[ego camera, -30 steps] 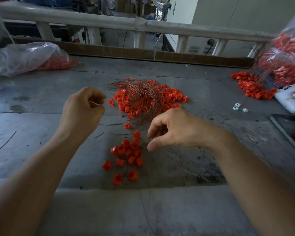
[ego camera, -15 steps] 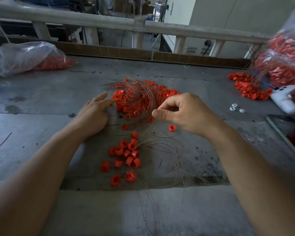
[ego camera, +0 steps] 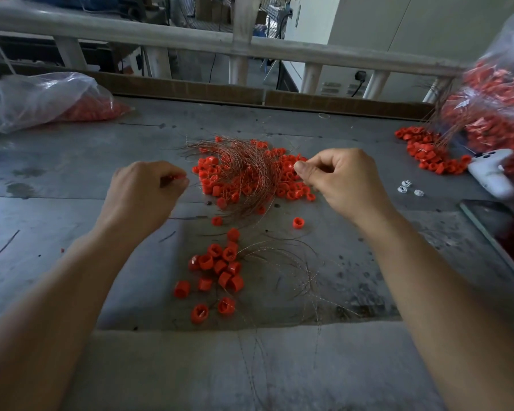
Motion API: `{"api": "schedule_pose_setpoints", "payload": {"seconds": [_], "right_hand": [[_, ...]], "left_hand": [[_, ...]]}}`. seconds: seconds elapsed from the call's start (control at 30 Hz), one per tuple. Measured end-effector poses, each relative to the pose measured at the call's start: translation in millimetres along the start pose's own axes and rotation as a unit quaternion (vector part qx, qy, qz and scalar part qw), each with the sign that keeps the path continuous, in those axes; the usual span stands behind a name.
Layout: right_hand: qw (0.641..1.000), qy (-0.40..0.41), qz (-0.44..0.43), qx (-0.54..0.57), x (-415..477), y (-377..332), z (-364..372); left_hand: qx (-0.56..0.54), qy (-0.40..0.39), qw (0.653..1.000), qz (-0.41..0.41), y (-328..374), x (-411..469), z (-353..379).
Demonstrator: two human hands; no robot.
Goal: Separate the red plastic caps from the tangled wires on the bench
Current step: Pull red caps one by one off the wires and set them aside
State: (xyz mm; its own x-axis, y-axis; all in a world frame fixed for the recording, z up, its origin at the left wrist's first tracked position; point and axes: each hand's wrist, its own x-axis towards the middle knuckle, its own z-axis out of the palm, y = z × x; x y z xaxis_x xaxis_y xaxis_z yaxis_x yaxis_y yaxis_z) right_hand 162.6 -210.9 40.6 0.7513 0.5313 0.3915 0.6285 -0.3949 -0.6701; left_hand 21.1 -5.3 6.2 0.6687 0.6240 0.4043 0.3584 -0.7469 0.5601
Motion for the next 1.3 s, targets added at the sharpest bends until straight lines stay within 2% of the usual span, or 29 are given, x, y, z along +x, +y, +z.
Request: {"api": "schedule_pose_setpoints", "payload": {"seconds": [0.07, 0.2, 0.33, 0.6, 0.8, 0.97, 1.07, 1.2, 1.3], "right_hand": [[1.000, -0.003, 0.004, -0.020, 1, 4, 3], [0.997, -0.049, -0.013, -0.065, -1, 8, 19], [0.991, -0.077, -0.048, -0.101, -2, 9, 34], [0.971, -0.153, -0.098, -0.154, -4, 10, 45], [0.981, -0.113, -0.109, -0.112, -3, 7, 39], [0.997, -0.007, -0.079, 0.026, -5, 3, 30], [0.994, 0.033, -0.073, 0.068, -3, 3, 25], [0.995, 0.026, -0.047, 0.088, -3, 3, 21], [0.994, 0.004, -0.025, 0.103, -4, 5, 22]], "left_hand": [[-0.039, 0.002, 0.999, 0.008, 11, -10, -10], [-0.154, -0.050, 0.986, 0.039, 35, -32, -17], [-0.138, -0.091, 0.984, 0.060, 42, -39, -9], [-0.125, -0.102, 0.984, 0.074, 45, -41, -7], [-0.135, -0.110, 0.982, 0.073, 45, -42, -8], [-0.145, -0.113, 0.980, 0.075, 47, -43, -8], [-0.146, -0.113, 0.979, 0.088, 47, -44, -7], [-0.138, -0.123, 0.976, 0.113, 46, -45, -4], [-0.105, -0.122, 0.971, 0.179, 48, -46, 3]]}}
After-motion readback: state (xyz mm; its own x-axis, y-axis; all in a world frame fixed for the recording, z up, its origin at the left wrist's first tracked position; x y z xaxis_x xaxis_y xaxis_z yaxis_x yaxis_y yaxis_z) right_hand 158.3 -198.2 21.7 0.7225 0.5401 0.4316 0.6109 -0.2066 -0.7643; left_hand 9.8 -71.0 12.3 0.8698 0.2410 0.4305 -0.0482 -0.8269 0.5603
